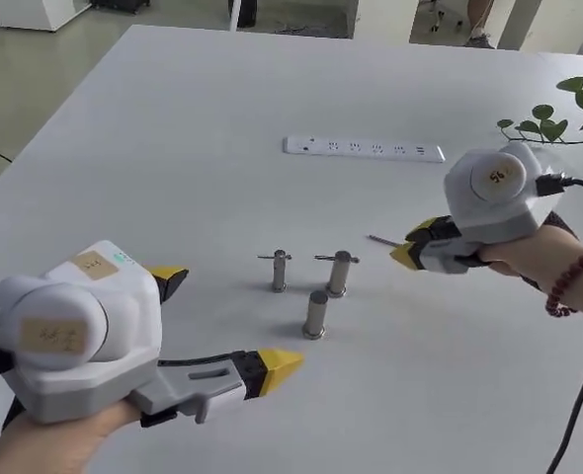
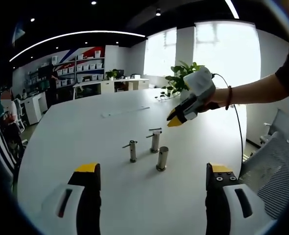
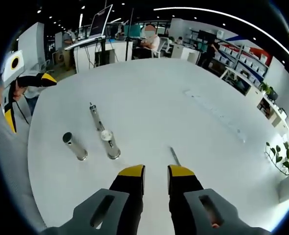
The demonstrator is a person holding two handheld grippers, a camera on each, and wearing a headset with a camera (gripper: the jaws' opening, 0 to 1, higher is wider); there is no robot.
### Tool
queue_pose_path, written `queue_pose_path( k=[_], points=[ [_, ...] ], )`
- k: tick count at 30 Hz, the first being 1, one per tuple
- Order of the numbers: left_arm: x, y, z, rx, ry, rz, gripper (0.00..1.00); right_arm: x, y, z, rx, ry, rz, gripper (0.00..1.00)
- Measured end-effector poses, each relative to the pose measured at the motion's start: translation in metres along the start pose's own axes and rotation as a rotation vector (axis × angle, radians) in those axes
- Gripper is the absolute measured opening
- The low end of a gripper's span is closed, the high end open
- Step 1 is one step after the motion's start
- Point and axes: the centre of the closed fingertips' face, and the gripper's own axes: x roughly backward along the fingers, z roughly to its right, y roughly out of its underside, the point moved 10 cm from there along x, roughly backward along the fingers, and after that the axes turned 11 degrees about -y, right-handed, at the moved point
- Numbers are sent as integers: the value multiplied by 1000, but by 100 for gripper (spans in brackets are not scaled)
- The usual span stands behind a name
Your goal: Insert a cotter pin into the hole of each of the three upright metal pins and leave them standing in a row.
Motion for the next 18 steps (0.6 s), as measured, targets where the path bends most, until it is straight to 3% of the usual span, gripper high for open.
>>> queue_pose_path(
  k=[5, 7, 18],
  points=[
    [-2, 0, 1, -10, 9, -1, 88, -8, 0, 13, -32, 19, -16, 13],
    [-5, 0, 0, -6, 14, -7, 87, -18, 0, 31, -58, 26, -23, 12],
    [-11, 3, -4, 12, 2, -13, 86, -40, 13, 43, -93, 7, -66, 8]
  ],
)
